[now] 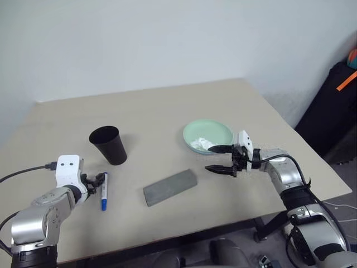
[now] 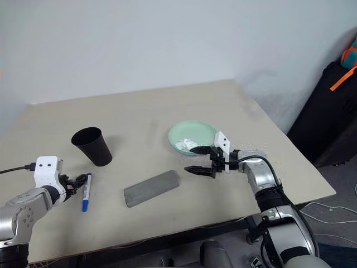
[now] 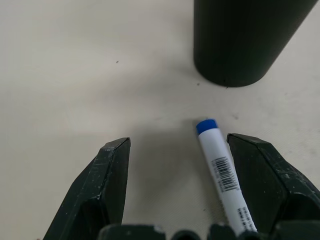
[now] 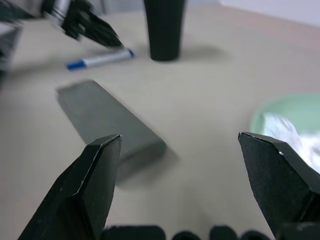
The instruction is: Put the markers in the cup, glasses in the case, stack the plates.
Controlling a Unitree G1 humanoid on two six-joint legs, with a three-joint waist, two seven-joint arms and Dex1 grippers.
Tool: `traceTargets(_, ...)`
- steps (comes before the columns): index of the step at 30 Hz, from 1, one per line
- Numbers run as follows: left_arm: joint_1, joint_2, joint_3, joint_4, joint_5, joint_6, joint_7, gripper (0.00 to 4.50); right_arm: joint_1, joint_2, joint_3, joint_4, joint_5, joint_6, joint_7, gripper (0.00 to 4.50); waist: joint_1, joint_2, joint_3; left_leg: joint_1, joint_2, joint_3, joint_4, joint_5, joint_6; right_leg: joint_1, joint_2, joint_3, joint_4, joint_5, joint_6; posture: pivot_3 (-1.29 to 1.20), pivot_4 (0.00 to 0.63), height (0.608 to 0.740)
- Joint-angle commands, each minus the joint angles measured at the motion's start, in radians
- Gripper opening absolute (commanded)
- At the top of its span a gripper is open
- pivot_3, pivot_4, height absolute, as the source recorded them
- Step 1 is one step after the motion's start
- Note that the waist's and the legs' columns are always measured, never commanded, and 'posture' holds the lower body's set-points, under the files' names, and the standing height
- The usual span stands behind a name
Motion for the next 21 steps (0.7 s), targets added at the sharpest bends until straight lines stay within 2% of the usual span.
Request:
traceTargets(1,-0.006,-0.002,0.0,0.004,0.024,0.002,0.0,3.26,-0.02,-0.008,-0.031,-0.091,0.062,0.046,0.027,4.05,0.001,0.0,0.0,0.0,0.0,0.0,0.0,0.0,0.0,0.0,0.0,0.0,0.0,0.0,0.0,0.0,0.0,0.74)
traceTargets(18,-0.007,-0.072,-0.011,0.014,0.038,0.045,-0.004,3.26,-0.015,-0.003,-0.031,-0.146,0.066,0.058,-0.008,4.05,0.0,0.0,0.0,0.002,0.001,0.002,0.0,0.0,0.0,0.001,0.0,-0.001,0.0,0.0,0.0,0.0,0.0,0.74)
traceTargets(21,-0.01,-0.075,-0.012,0.014,0.042,0.044,-0.007,2.66,-0.018,-0.002,-0.029,-0.141,0.062,0.051,-0.014,4.05,-0.001,0.0,0.0,0.002,0.001,0.002,0.0,0.0,0.0,0.001,0.0,-0.001,0.0,0.0,0.0,0.0,0.0,0.74)
